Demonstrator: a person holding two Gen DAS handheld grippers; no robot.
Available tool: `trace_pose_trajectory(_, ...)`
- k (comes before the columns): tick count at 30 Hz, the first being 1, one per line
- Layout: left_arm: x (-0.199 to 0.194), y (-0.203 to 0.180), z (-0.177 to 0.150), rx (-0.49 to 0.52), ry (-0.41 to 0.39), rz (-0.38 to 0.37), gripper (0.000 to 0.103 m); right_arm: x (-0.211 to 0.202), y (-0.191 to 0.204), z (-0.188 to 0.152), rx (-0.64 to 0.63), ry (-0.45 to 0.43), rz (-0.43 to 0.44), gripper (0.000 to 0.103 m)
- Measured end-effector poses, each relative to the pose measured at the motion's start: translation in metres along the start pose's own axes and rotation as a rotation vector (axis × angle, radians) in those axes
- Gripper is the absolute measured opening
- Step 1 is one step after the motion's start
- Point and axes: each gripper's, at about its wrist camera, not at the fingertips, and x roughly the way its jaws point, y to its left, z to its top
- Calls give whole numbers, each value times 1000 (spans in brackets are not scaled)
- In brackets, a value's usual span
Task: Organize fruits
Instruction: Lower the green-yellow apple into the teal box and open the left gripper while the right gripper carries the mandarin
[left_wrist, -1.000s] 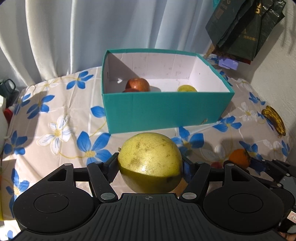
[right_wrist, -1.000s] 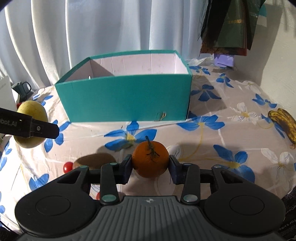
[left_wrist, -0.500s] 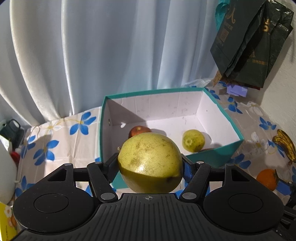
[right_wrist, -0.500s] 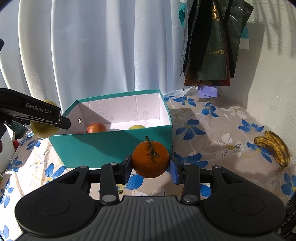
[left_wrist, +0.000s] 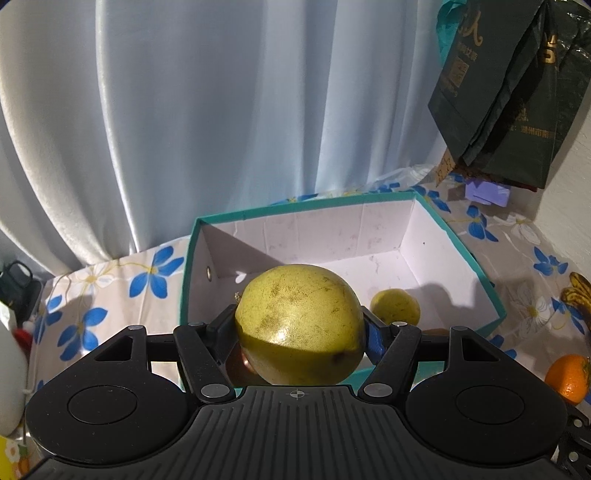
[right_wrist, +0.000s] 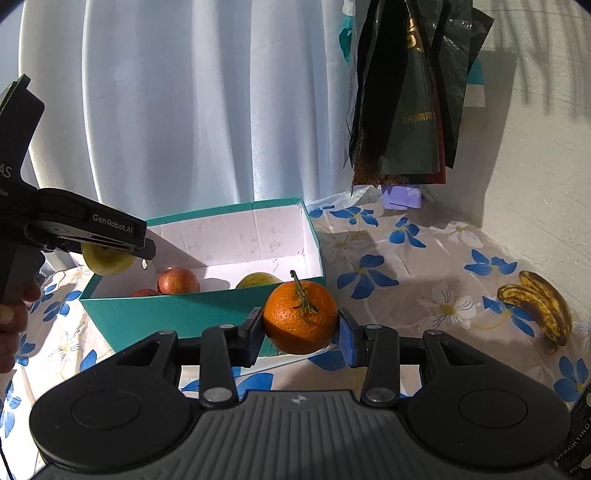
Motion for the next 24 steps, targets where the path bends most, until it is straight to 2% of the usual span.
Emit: trace_pose_trajectory(24,63,-7,6,-1,52,-8,72,22,-5,14,22,-13,-12,41)
